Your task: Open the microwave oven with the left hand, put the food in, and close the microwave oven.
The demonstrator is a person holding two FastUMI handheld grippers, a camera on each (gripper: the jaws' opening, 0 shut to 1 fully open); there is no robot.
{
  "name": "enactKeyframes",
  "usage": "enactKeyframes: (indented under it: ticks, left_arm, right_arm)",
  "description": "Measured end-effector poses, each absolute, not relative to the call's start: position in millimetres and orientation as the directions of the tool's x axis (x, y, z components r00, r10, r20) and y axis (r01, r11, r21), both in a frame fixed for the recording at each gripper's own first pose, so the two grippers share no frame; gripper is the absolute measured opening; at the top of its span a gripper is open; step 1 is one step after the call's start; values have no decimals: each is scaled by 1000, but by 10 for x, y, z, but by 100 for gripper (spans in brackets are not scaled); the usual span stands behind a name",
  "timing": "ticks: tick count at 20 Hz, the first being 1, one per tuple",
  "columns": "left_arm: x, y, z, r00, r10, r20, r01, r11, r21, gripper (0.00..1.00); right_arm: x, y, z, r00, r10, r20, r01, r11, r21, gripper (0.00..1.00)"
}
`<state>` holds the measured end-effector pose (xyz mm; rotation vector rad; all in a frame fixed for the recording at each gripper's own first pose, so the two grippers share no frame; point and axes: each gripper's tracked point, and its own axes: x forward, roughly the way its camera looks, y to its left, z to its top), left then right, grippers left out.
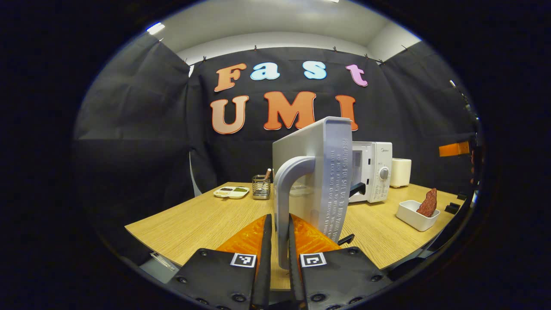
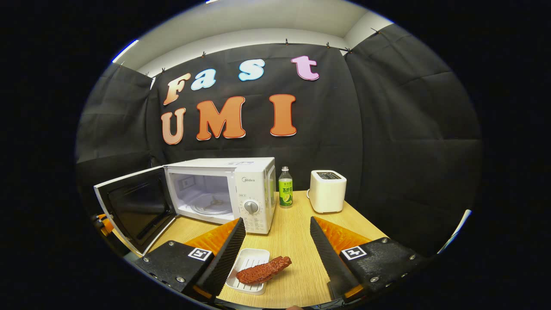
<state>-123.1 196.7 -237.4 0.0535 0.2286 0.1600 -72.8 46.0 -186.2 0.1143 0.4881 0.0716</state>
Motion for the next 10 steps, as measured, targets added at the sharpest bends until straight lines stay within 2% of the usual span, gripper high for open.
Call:
enactKeyframes:
  ticks: [1, 2, 4, 5, 6, 8, 9, 10]
  left_arm:
    - [-1263, 2033, -2355, 962, 165, -220, -151, 985, 79, 23]
    - [-1288, 2104, -2351, 961, 163, -222, -147, 985, 88, 29]
    - [-1347, 2234, -2320, 962, 168, -216, -149, 984, 102, 49]
    - [-1387, 2290, -2336, 961, 169, -218, -150, 983, 102, 52]
    - [-1419, 2342, -2335, 960, 177, -215, -157, 982, 106, 65]
    - [-1501, 2505, -2353, 955, 199, -220, -177, 977, 116, 68]
    - [-1545, 2589, -2344, 952, 214, -220, -191, 974, 125, 62]
    - [-1583, 2682, -2342, 948, 230, -218, -205, 970, 130, 62]
  right_arm:
    - [-724, 456, -1906, 876, 93, -474, -37, 991, 126, 94]
    - [-730, 464, -1945, 871, 91, -483, -33, 991, 126, 94]
    - [-733, 479, -2024, 860, 85, -503, -25, 992, 124, 94]
    - [-738, 476, -2065, 855, 81, -513, -22, 992, 120, 94]
    - [-735, 476, -2112, 848, 76, -524, -18, 993, 115, 94]
    - [-747, 480, -2211, 836, 66, -545, -11, 995, 104, 94]
    - [-747, 480, -2249, 830, 64, -554, -10, 995, 100, 94]
    - [-754, 487, -2290, 824, 62, -563, -8, 995, 98, 94]
